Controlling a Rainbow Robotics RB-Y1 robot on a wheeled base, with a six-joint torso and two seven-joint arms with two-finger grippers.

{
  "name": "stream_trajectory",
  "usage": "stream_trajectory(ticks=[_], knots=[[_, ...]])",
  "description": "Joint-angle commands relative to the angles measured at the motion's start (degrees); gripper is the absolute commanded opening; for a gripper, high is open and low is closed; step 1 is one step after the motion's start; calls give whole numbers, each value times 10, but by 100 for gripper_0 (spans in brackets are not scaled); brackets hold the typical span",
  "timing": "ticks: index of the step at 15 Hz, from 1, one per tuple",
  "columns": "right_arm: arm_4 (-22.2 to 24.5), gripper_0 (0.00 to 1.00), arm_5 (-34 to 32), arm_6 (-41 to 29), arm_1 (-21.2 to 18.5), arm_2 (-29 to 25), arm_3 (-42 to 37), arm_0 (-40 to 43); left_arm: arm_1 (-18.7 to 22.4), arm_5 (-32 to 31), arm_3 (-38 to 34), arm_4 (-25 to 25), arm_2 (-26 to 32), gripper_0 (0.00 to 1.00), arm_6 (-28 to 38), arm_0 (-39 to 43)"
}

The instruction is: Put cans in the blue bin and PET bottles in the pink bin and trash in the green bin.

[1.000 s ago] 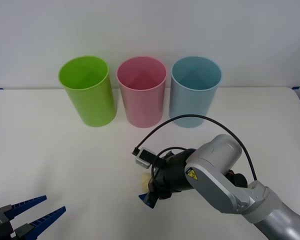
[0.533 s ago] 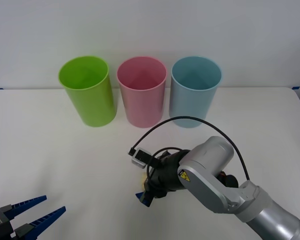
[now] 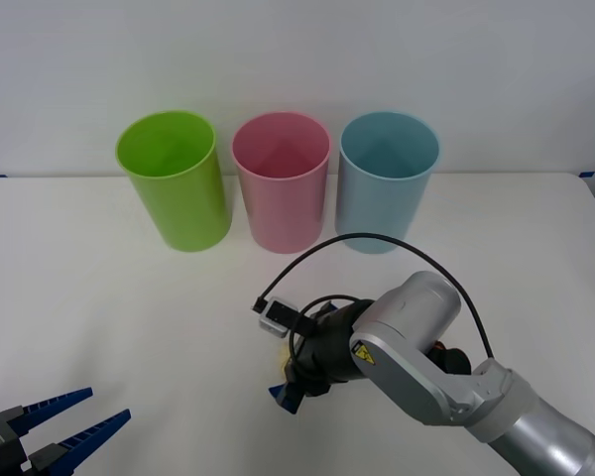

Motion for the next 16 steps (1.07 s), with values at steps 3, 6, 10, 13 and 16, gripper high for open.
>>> stream_trajectory(ticks=[3, 6, 10, 13, 16], knots=[[-1, 96, 0, 0, -3, 2, -1, 0, 0, 0, 0, 0, 0, 100, 0, 0], [-1, 0, 0, 1, -4, 2, -1, 0, 0, 0, 0, 0, 0, 100, 0, 0], [5, 0, 0, 3, -5, 1, -1, 0, 0, 0, 0, 0, 0, 100, 0, 0], [9, 0, 0, 7, -12, 2, -8, 0, 0, 0, 0, 0, 0, 100, 0, 0], [9, 0, 1, 9, -19, 2, -17, 1, 0, 0, 0, 0, 0, 100, 0, 0]])
